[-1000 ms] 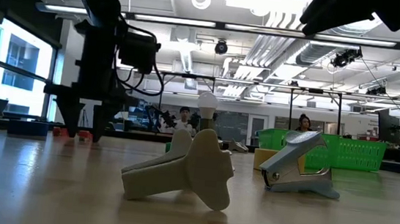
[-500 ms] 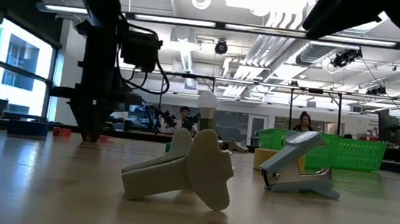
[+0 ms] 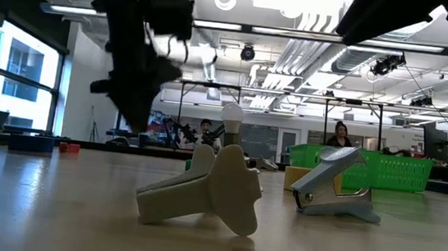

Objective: Pick and place Stapler, Stapler remover, tape
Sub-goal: Put the right red stapler into the right green basket

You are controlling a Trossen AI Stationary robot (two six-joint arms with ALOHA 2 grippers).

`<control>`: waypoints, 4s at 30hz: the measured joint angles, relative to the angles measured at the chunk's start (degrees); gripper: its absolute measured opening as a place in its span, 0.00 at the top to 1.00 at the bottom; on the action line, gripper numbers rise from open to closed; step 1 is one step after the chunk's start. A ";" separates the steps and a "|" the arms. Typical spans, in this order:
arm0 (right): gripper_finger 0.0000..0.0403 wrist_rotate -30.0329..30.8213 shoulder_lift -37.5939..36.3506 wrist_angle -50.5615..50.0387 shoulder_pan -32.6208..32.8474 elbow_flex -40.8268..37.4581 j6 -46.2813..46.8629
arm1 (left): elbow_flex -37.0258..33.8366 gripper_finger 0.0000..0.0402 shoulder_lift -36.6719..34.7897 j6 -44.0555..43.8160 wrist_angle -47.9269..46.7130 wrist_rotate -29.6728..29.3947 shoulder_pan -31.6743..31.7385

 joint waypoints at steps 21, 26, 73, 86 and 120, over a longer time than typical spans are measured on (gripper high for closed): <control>0.66 -27.30 0.02 29.87 -6.24 -0.02 -37.95 | 0.59 0.84 -5.02 22.53 26.23 15.08 -17.58; 0.66 -27.00 0.02 30.86 -9.63 -0.02 -39.04 | 0.55 0.84 -5.02 22.46 26.18 15.06 -19.51; 0.91 -32.53 3.87 43.63 -15.91 -0.02 -52.83 | 0.55 0.84 -5.02 26.48 26.90 14.90 -20.44; 0.99 -17.65 3.80 39.96 -14.85 -0.01 -50.14 | 0.55 0.52 -5.04 26.43 27.32 10.51 -20.38; 1.00 -11.45 -6.37 -31.30 -31.84 -0.02 31.51 | 0.50 0.44 -2.01 18.48 25.31 7.47 -20.55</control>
